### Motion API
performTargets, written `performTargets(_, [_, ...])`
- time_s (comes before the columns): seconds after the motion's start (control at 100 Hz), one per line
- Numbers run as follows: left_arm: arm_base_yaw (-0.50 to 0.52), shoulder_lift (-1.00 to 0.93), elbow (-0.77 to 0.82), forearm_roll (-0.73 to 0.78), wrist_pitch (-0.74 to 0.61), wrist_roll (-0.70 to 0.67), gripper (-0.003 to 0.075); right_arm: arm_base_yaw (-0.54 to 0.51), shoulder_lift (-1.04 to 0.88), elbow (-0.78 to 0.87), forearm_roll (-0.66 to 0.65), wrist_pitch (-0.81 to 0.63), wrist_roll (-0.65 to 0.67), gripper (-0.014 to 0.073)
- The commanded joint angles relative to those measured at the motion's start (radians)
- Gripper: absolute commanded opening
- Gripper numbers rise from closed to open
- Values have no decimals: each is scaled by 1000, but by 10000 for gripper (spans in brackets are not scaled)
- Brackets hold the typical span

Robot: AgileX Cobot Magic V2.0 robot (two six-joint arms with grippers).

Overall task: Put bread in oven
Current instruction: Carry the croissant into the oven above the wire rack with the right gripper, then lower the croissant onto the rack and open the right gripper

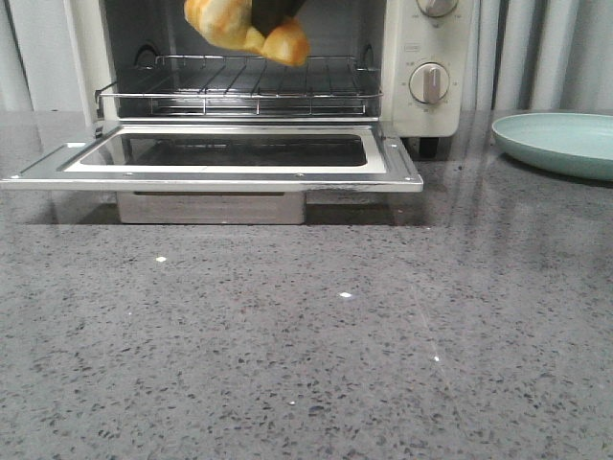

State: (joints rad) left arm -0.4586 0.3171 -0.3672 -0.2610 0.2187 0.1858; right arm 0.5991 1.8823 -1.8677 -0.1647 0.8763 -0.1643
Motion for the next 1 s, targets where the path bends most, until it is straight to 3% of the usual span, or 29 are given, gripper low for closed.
performTargets(0.0, [2,7,-29,-10,-80,-2,-22,-1,-15,-66,-83,-73,-8,-57])
performTargets(0.18, [2,7,-29,-10,-80,-2,-21,-1,28,-77,-213,-157,-8,-57])
performTargets(0.31, [2,7,-29,-10,-80,-2,-21,-5,40,-77,-221,-168,-7,-16])
performTargets(0.38, [2,7,-29,-10,-80,-2,-22,-6,42,-77,-221,-161,5,113])
performTargets(0.5, [2,7,-29,-10,-80,-2,-21,-6,42,-77,-234,-170,54,507])
performTargets(0.59, [2,7,-29,-10,-80,-2,-21,-6,42,-77,-243,-168,56,667])
performTargets(0.73, [2,7,-29,-10,-80,-2,-21,2,27,-77,-234,-113,90,605])
performTargets(0.99, [2,7,-29,-10,-80,-2,-22,55,-82,-71,-223,17,132,374])
